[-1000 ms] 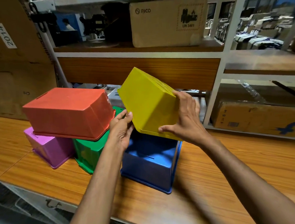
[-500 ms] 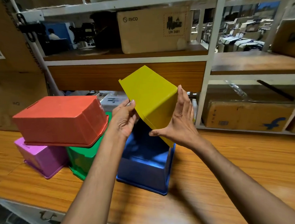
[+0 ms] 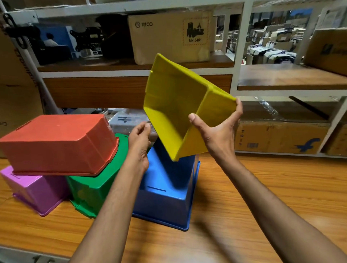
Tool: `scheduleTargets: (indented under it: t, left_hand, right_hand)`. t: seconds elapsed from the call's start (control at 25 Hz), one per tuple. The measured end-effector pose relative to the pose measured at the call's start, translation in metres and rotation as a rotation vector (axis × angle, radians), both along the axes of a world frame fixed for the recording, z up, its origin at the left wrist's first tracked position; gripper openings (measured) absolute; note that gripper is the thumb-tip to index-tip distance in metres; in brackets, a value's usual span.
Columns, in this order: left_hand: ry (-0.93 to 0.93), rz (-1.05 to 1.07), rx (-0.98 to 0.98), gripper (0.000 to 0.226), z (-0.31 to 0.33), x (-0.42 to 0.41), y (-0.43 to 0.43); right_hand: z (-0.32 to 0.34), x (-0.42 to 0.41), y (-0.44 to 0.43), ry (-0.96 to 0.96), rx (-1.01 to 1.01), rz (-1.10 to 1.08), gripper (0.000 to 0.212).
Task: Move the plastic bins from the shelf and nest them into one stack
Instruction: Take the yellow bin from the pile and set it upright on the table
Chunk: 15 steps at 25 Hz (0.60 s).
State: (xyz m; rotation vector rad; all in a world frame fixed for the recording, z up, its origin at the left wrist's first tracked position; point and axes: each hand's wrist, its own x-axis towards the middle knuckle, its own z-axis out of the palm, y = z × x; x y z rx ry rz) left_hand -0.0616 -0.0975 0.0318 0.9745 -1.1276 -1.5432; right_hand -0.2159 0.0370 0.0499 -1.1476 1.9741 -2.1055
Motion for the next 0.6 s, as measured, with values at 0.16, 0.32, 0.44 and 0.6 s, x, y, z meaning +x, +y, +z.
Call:
scheduleTargets:
  t: [0.16,0.32,0.44,0.6]
  left_hand:
    - [0.121,-0.096,0.179,0.036,-0.006,-0.006,0.008]
    - [0.108,-0.012,0.117,0.020,-0.001,-0.012,0.012]
    - [0.043,0.108,-0.032,0.026,0.001,-0.017,0.022]
    - [0.071,0.192,-0.192,0.031,0.004,-0.013,0.021]
  right_hand:
    - [-0.007,0.000,0.001,-0.239,-0.051,0.086,0.132]
    - [-0.015,0.004,0.006,-0.373,-0.070,0.189,0.125]
    - [-0.011,0.000,0.009,-0.349,-0.037,0.117,0.121]
    - [-0.004,-0.020,0.021,-0.158,0.021,-0.023,0.097]
